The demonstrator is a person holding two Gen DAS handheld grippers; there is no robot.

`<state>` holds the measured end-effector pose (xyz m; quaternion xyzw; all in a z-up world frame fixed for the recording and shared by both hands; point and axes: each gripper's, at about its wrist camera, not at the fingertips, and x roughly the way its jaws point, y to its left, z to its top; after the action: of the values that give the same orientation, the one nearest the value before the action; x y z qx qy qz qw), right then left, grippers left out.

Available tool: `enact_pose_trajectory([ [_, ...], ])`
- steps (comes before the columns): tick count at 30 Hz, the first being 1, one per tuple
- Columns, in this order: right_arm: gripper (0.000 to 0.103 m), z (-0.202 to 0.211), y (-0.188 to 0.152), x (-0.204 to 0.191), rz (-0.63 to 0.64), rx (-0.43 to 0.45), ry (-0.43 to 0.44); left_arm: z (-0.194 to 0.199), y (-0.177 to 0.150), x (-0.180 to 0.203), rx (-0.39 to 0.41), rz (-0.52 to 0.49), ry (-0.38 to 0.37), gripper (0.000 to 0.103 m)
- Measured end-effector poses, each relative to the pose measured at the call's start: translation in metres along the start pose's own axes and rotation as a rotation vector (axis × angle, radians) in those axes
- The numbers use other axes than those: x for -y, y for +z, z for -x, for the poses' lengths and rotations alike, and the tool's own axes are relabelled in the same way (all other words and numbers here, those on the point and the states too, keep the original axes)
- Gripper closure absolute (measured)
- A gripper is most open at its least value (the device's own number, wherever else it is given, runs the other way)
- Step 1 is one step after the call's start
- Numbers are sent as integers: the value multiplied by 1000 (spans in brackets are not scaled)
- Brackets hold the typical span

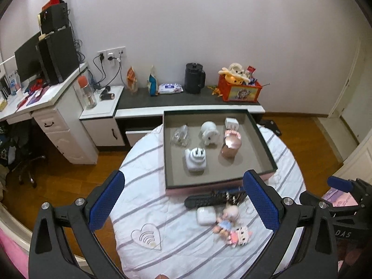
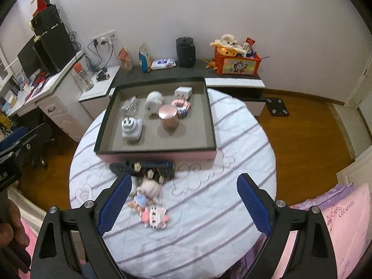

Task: Organize rigid objects
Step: 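Withdraw both grippers from the box toward the items beside it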

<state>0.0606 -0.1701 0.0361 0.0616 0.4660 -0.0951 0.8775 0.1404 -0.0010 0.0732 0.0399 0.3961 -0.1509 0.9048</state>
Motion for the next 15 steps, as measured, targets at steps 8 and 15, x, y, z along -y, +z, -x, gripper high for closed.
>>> enact_pose_trajectory([
  [8, 10, -7, -12, -8, 24, -24, 22, -2, -18, -6, -34, 14, 11, 0],
  [15, 10, -29, -27, -13, 26, -71, 21, -18, -33, -14, -78, 34, 20, 0],
])
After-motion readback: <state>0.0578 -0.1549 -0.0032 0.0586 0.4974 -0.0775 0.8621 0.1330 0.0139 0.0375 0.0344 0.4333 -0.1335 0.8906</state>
